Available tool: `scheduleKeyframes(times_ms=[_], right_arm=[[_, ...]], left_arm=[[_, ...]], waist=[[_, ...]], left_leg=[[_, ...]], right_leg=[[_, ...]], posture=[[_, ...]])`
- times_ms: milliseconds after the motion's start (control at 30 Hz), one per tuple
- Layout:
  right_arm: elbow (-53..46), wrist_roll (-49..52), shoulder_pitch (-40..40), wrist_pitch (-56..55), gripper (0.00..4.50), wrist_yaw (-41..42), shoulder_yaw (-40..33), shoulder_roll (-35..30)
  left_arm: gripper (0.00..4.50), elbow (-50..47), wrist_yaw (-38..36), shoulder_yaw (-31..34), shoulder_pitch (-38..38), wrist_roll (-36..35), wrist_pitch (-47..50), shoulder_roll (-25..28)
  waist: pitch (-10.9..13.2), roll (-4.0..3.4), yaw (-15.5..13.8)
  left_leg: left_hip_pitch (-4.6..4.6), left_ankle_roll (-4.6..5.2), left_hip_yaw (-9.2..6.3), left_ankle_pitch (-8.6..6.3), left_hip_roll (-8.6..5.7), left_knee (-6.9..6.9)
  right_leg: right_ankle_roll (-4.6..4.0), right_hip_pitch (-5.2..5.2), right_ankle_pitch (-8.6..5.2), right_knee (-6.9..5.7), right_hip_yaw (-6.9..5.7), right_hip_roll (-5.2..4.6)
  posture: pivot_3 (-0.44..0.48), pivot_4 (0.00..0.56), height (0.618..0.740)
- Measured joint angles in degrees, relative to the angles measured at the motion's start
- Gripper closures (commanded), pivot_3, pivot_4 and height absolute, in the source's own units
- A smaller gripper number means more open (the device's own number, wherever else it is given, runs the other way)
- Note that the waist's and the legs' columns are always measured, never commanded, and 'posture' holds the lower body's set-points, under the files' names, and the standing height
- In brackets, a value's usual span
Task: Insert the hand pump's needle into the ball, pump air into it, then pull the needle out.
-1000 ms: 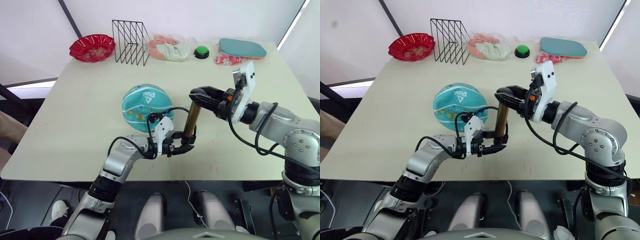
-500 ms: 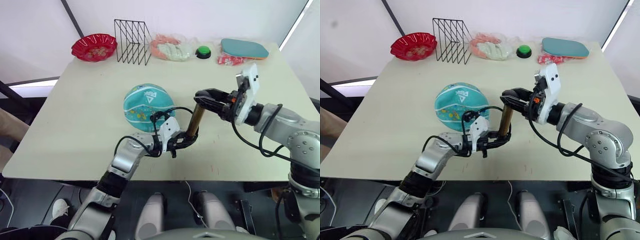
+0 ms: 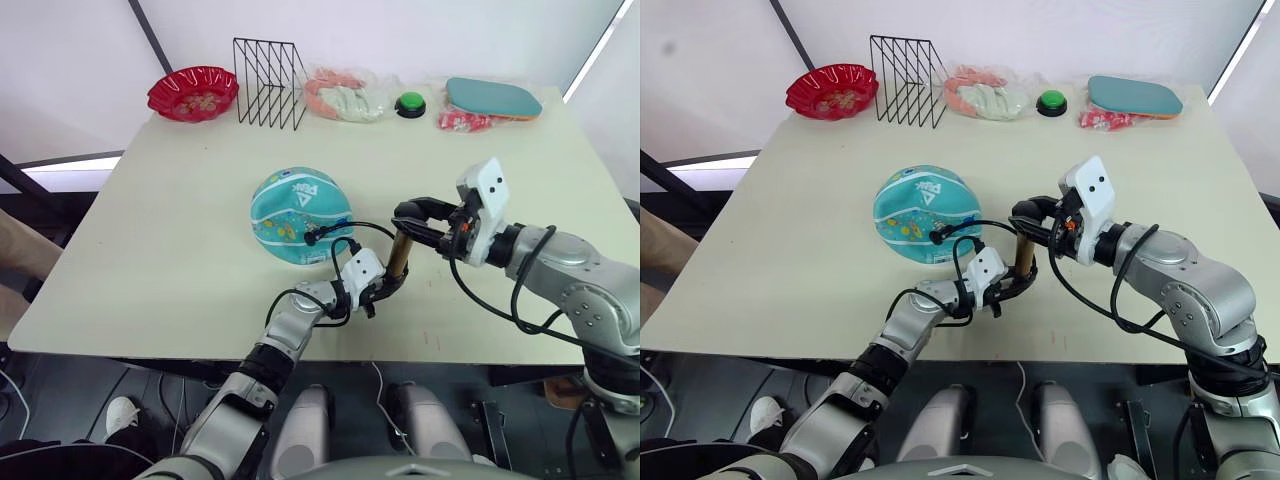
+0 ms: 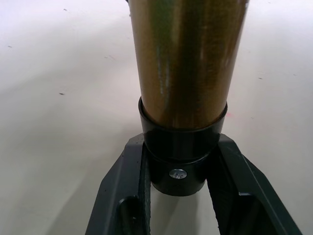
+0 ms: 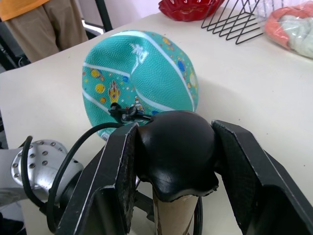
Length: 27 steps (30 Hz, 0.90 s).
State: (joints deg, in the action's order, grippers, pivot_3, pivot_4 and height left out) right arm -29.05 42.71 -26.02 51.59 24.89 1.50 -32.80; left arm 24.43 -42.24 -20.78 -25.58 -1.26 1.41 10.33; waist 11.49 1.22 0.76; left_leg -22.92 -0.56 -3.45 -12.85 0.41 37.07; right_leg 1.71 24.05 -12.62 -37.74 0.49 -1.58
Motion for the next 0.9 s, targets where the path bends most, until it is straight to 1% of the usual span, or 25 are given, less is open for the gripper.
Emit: scheduleKeyframes(times_ms=[233,533,733,900], right_arm=[[-0.5,-0.9,2.7,-1.1,2.64,0.8,-0.1,0.6],[-0.5,-1.8,5.5,-3.7,2.64,3.3,-0.9,0.1],[-0.2,-1.7,5.5,-4.1,2.64,5.0,-1.5,-0.9],[-0.2,1.0,4.7,-1.9,2.64,6.1,-3.4,-2.9]], left_arm=[[3.46,0.9,-2.2,0.0,0.2,0.1,0.5,0.2],[3.46,3.7,-2.2,0.1,-0.3,0.7,-1.8,-0.6],[3.46,4.9,-2.3,0.1,-0.4,1.2,-3.1,-0.9],[3.46,5.5,-2.8,0.0,-0.9,1.4,-3.3,-1.1]], waist=[[0.0,0.02,0.0],[-0.1,0.05,-0.1],[-0.1,0.06,-0.2],[-0.1,0.06,-0.4]], left_leg=[[0.04,0.00,0.00,0.00,0.01,0.00],[0.15,0.00,-0.04,0.00,0.00,0.01],[0.14,0.01,-0.06,-0.01,-0.02,0.02],[0.11,0.02,-0.08,-0.01,-0.07,0.03]], right_leg=[[0.00,-0.03,0.00,-0.01,0.00,0.01],[0.00,-0.19,0.00,0.03,-0.04,0.00],[0.01,-0.21,0.00,0.05,-0.07,-0.03],[0.01,-0.21,0.00,0.06,-0.10,-0.09]], posture=[[0.000,0.150,0.740],[0.000,0.150,0.740],[0.000,0.150,0.740],[0.000,0.150,0.740]])
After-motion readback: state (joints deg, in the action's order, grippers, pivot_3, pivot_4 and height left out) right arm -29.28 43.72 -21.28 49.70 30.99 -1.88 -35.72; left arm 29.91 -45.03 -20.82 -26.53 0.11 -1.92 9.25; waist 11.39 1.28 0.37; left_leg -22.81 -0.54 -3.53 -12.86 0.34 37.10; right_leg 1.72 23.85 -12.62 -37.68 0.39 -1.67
